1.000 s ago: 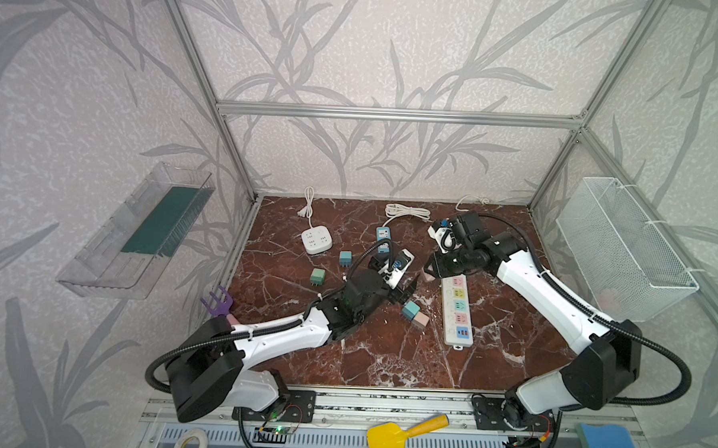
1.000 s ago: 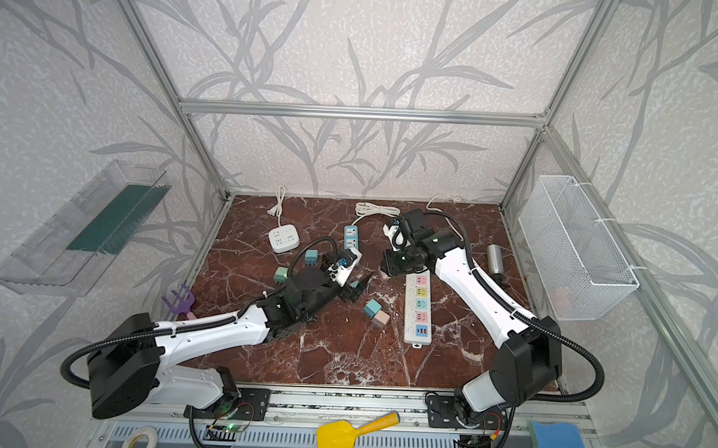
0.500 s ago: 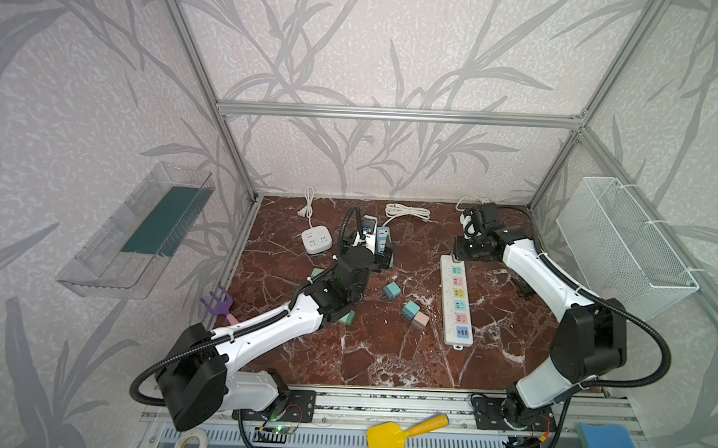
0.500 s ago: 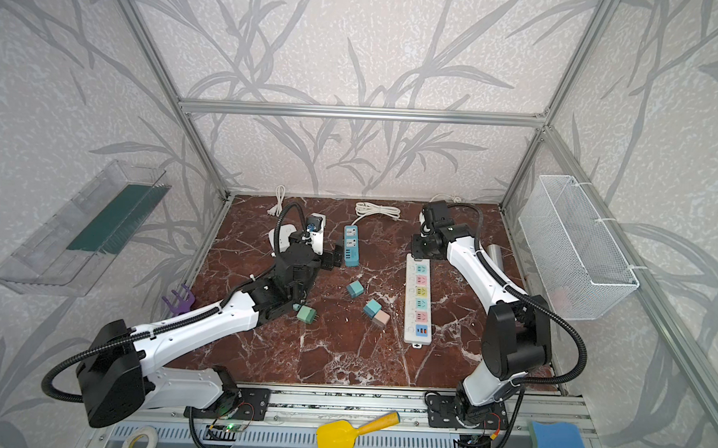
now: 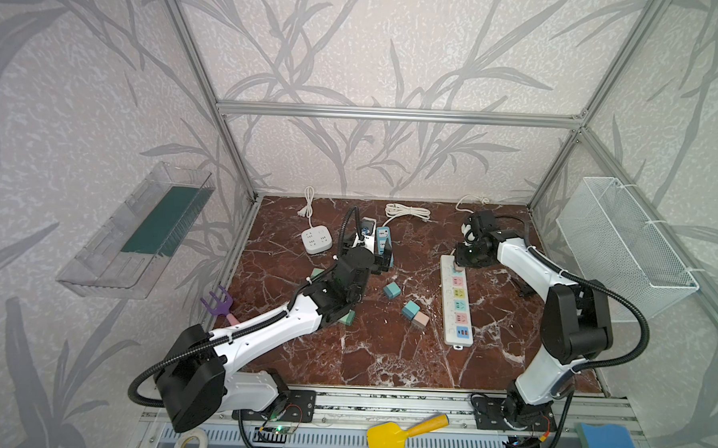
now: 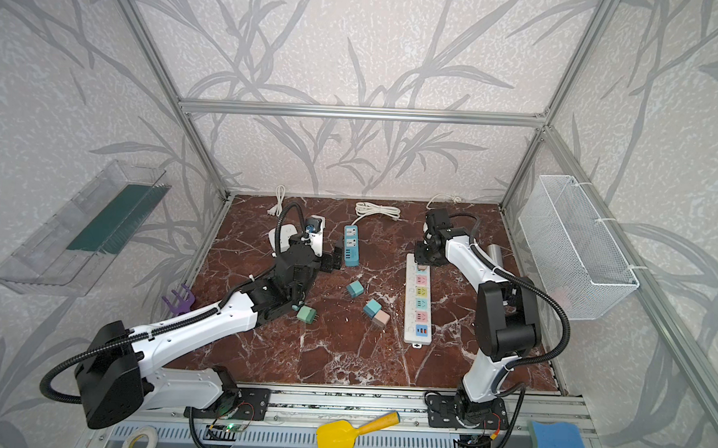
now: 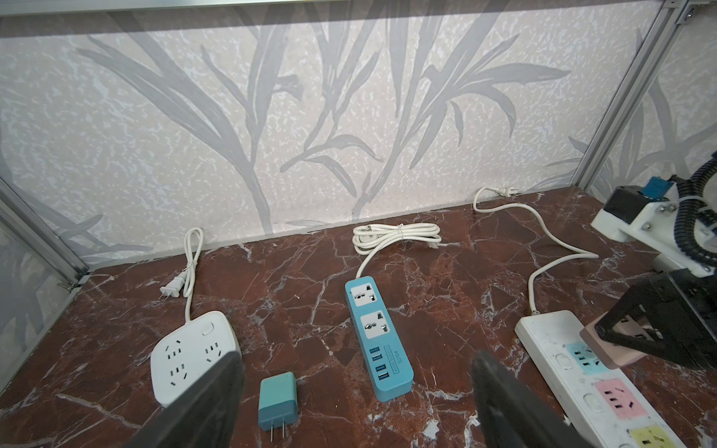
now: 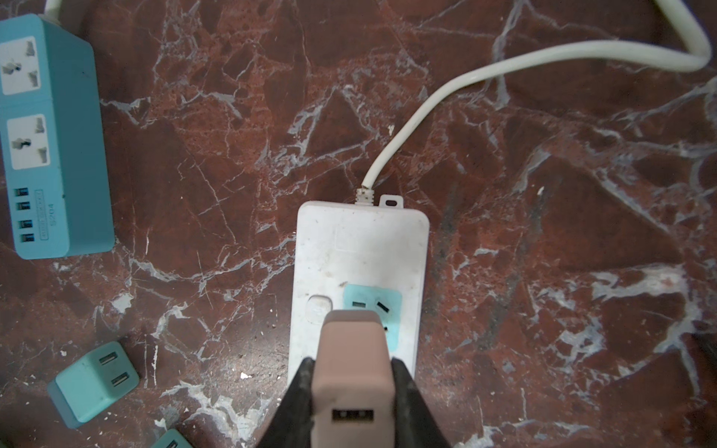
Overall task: Insert the plug
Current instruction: 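Carry the pink adapter over the white strip's end socket while the left gripper withdraws, then lower the pink adapter into the teal end socket with the right gripper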
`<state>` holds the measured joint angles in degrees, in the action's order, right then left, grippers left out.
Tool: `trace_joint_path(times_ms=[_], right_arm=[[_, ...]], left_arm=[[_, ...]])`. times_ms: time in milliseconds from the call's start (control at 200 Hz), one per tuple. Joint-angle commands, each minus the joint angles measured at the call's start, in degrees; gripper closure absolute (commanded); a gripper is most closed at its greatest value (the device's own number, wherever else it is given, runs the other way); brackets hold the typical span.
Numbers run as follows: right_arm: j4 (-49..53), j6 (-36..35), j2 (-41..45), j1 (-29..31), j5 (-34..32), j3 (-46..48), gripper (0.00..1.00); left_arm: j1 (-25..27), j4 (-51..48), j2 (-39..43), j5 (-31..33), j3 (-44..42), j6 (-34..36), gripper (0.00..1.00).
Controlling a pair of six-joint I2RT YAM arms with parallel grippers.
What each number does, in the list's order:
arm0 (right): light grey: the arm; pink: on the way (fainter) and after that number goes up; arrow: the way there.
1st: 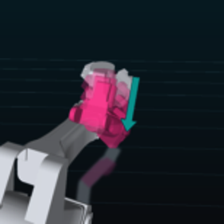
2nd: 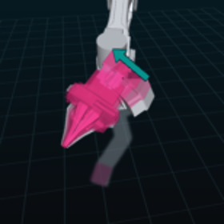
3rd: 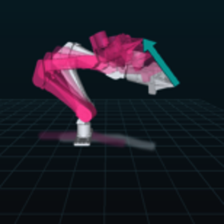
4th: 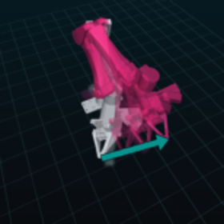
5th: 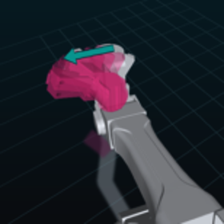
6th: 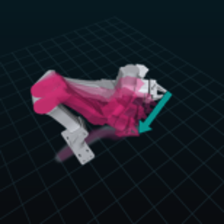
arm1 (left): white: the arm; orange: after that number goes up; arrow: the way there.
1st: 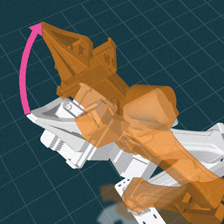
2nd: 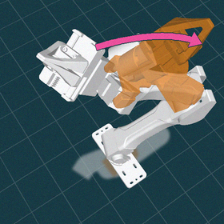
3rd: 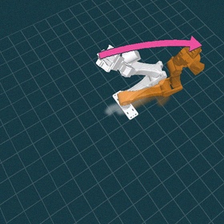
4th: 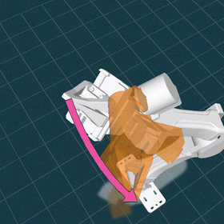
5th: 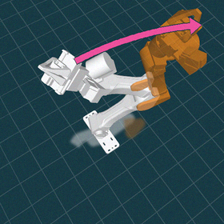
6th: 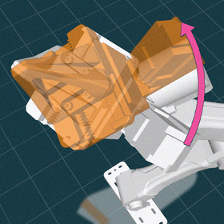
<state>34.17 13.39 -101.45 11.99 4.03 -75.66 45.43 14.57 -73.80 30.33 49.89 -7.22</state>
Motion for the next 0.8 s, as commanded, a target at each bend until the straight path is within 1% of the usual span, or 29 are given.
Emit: trace_joint_path(times_ms=[0, 55, 135, 215, 475, 795], right_arm=[[-0.3, 0.4, -1.4, -0.1, 1.1, 0.3, 1.0], [-1.0, 0.2, -1.3, -0.1, 1.5, 1.0, 1.0], [-1.3, 0.3, -0.7, -0.1, -0.5, 2.1, 1.0], [-2.0, -0.2, -0.4, -0.1, -1.0, 3.0, 1.0], [0.2, -1.7, -1.0, -0.6, -3.6, 0.8, 1.0], [1.5, -1.8, -2.0, -0.9, -3.4, 0.5, 1.0]], left_arm=[[0.2, -0.6, 0.3, -0.4, 0.5, -1.2, 0.08], [0.2, -0.5, 0.3, -0.4, 0.5, -1.1, 0.08], [0.2, -0.5, 0.2, -0.4, 0.4, -0.9, 0.08], [0.2, -0.3, 0.3, -0.4, 0.4, -1.0, 0.08], [0.2, -0.5, 0.2, -1.0, 0.4, -1.3, 0.08], [0.2, -0.6, 0.3, -1.2, 0.5, -1.3, 0.08]])
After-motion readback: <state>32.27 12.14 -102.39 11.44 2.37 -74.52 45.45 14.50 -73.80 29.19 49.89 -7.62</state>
